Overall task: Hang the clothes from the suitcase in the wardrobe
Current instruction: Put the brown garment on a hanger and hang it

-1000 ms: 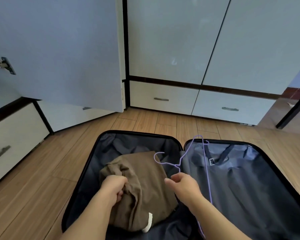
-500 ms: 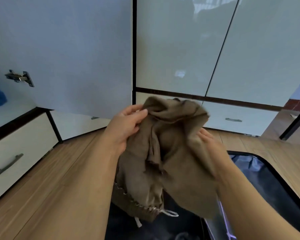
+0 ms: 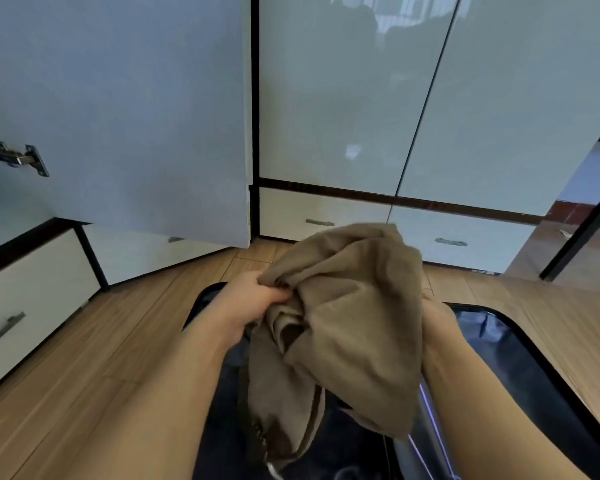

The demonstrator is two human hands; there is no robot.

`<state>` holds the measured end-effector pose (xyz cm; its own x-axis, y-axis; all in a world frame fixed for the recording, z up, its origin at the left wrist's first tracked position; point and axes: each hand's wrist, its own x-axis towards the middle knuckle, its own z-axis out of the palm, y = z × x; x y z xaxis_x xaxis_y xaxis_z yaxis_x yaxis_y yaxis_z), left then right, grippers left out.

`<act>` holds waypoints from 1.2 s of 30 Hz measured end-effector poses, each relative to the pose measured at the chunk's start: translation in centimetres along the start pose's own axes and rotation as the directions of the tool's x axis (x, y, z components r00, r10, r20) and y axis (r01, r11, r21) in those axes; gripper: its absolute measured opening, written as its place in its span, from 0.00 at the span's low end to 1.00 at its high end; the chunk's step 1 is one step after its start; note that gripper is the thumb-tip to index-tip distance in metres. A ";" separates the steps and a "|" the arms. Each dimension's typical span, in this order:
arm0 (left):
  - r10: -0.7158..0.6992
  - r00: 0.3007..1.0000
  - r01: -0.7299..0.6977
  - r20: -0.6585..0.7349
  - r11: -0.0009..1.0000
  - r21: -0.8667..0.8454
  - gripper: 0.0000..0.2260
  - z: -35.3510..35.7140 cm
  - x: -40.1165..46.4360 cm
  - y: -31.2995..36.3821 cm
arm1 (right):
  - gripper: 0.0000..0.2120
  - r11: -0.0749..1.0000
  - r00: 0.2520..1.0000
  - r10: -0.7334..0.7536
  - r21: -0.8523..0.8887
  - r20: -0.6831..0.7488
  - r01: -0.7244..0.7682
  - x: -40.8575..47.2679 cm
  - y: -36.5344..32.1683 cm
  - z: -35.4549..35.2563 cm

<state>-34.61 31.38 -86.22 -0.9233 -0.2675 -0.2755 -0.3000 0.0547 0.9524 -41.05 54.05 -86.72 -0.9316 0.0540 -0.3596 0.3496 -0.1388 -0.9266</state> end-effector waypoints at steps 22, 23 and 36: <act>-0.060 0.817 -0.172 0.574 0.924 0.341 0.55 1.7 -2.6 2.0 | 0.09 0.819 0.843 0.438 0.247 0.313 -0.518 -1.6 1.3 3.8; -0.100 0.780 -0.232 0.617 0.870 0.434 0.58 2.4 -2.7 1.5 | 0.09 0.794 0.834 0.448 0.287 0.321 -0.536 -1.6 0.9 3.7; 0.010 0.999 -0.019 -0.049 0.980 -0.200 0.15 3.9 -0.2 0.2 | 0.37 0.939 0.735 -0.028 -0.234 0.678 0.252 -2.8 0.4 3.5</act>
<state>-35.43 35.14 -86.53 -0.9133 -0.3140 -0.2595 -0.2282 -0.1333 0.9644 -38.64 50.40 -85.70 -0.7619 -0.6268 -0.1632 0.1168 0.1149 -0.9865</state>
